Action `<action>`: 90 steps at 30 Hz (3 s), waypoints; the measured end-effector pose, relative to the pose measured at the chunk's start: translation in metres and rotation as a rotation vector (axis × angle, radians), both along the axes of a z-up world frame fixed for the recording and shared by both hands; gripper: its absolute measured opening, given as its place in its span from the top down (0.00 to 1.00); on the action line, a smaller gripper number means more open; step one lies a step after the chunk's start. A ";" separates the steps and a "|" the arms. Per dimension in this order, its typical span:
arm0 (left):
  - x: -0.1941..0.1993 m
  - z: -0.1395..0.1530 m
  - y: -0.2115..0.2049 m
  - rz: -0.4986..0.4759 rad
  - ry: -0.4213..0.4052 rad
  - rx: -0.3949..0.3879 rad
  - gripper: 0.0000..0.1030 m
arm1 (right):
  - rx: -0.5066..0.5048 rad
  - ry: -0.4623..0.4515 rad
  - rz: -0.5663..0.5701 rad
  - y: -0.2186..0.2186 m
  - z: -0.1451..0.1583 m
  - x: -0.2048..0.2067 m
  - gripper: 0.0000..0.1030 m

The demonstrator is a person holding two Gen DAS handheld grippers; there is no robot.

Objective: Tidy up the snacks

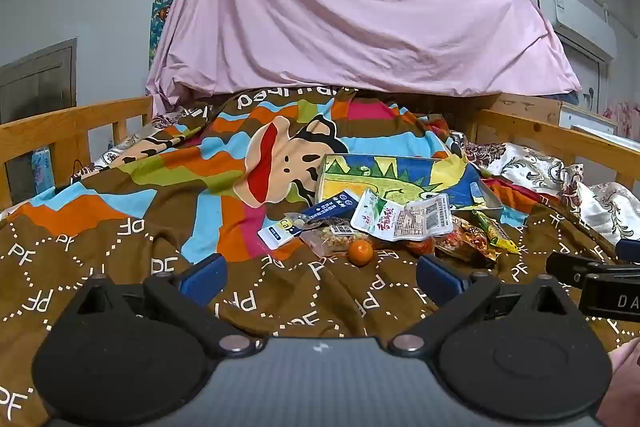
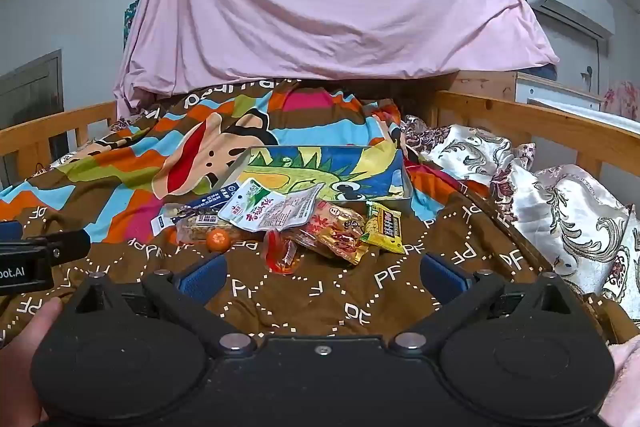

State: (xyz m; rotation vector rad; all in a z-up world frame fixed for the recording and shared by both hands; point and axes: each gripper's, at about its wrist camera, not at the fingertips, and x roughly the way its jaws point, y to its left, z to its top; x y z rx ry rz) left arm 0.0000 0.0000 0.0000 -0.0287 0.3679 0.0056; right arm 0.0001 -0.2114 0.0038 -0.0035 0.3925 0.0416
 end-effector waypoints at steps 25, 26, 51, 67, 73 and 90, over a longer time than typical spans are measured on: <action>0.001 -0.002 0.003 0.005 0.006 -0.004 0.00 | 0.005 0.002 0.000 -0.001 -0.001 0.000 0.00; 0.002 -0.002 0.004 0.005 0.006 -0.003 0.00 | 0.005 0.003 -0.001 -0.001 -0.001 0.001 0.00; 0.003 -0.002 0.004 0.006 0.009 -0.007 0.00 | 0.007 0.005 0.000 -0.001 -0.001 0.001 0.00; 0.002 -0.009 0.008 0.000 0.022 -0.013 0.00 | 0.007 0.006 0.000 -0.001 0.000 0.001 0.00; 0.002 -0.012 0.008 -0.002 0.038 -0.018 0.00 | 0.009 0.019 0.005 -0.002 -0.001 0.004 0.00; 0.013 -0.003 0.011 0.039 0.118 -0.086 0.00 | 0.070 0.084 0.018 -0.006 0.000 0.014 0.00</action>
